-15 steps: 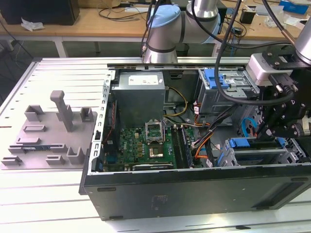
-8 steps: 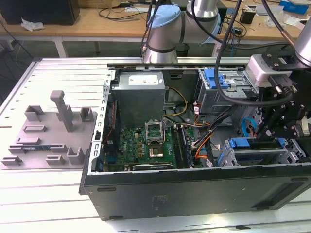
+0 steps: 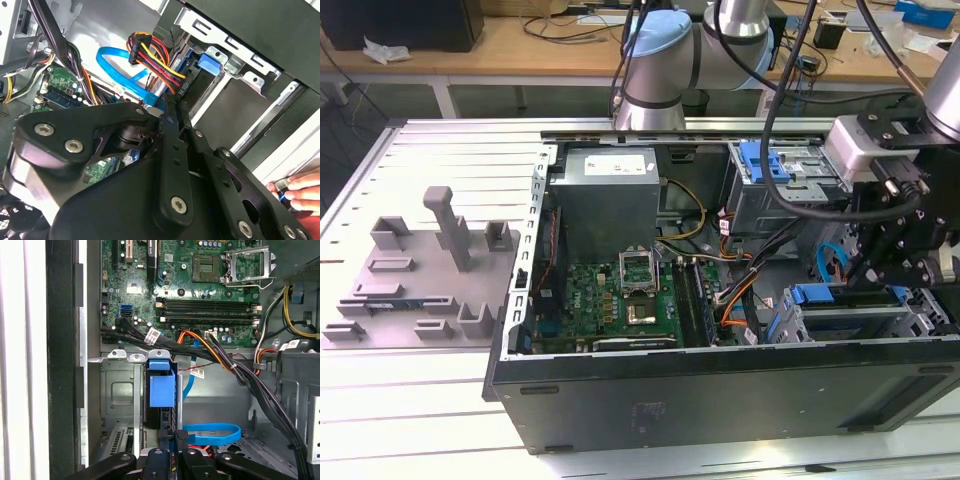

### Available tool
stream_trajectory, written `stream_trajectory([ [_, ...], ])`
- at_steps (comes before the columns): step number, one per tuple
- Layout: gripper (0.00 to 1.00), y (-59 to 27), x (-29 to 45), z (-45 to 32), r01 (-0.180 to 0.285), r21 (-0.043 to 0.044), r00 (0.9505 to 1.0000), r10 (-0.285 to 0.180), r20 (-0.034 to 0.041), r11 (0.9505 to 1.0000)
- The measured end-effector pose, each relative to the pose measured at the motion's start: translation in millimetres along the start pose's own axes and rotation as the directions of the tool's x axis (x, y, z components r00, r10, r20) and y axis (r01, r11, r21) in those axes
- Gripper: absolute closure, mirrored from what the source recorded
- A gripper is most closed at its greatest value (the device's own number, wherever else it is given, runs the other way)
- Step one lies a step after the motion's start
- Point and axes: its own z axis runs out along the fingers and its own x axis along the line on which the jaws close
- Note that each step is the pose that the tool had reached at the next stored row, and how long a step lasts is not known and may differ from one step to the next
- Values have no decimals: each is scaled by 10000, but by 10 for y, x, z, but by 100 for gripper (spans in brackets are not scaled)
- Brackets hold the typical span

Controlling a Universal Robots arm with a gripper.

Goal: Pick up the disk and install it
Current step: 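Insert the second disk wire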

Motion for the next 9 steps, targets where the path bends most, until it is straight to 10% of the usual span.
stream_trajectory([
  [9, 84, 1, 1, 27, 0, 0, 10000, 0, 4, 10000],
])
